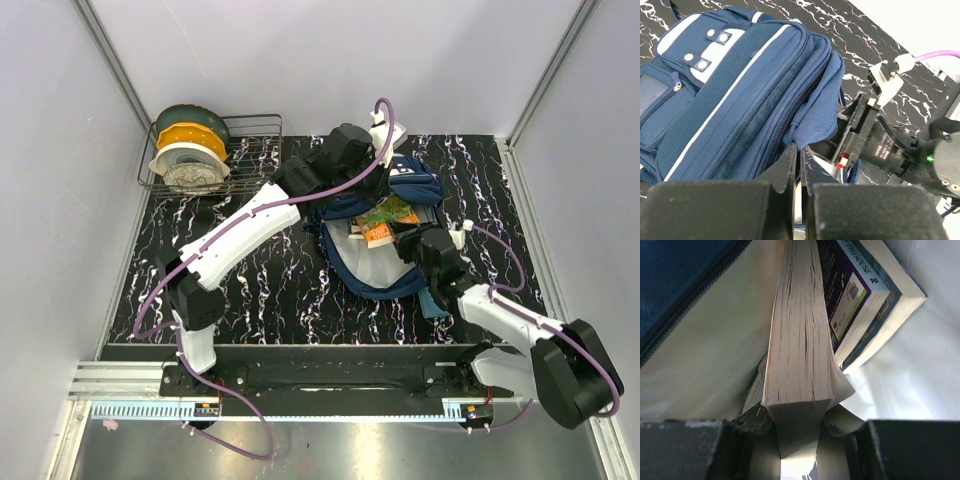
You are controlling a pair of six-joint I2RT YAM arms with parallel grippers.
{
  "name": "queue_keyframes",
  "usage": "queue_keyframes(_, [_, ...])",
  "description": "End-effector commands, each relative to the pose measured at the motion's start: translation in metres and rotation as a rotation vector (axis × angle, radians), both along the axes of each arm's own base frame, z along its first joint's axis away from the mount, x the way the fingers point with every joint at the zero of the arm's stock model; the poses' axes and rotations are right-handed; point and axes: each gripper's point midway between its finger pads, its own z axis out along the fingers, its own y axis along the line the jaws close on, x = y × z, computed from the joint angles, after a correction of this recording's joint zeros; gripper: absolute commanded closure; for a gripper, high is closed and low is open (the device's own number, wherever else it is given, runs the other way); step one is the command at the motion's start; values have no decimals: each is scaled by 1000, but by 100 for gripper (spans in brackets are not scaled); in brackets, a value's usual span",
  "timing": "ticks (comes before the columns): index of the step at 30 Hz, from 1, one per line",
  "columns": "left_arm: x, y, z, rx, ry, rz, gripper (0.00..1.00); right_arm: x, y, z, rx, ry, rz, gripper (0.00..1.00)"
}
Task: Pack the student bag
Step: Place the book in the student bag.
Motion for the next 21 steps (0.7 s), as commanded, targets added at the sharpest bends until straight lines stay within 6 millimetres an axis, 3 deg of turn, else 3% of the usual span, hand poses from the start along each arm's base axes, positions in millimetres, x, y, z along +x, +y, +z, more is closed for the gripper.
queue_keyframes(1, [-15,-10,97,-262,-139,-53,100,34,2,45,99,-94,-80,100])
queue_keyframes(4, [-16,-9,103,-276,-150,-56,100,44,6,25,102,-59,-95,99])
queue_keyframes(12, [-22,-7,118,-321,-170,-68,100,83,14,4,99,-54,-156,86])
queue_keyframes(17, [-22,-5,115,-315,-169,-60,100,110,26,-15,99,-42,-168,79])
queue_keyframes(21, [-22,-4,106,-303,-157,-59,100,119,29,-34,84,-13,-181,71])
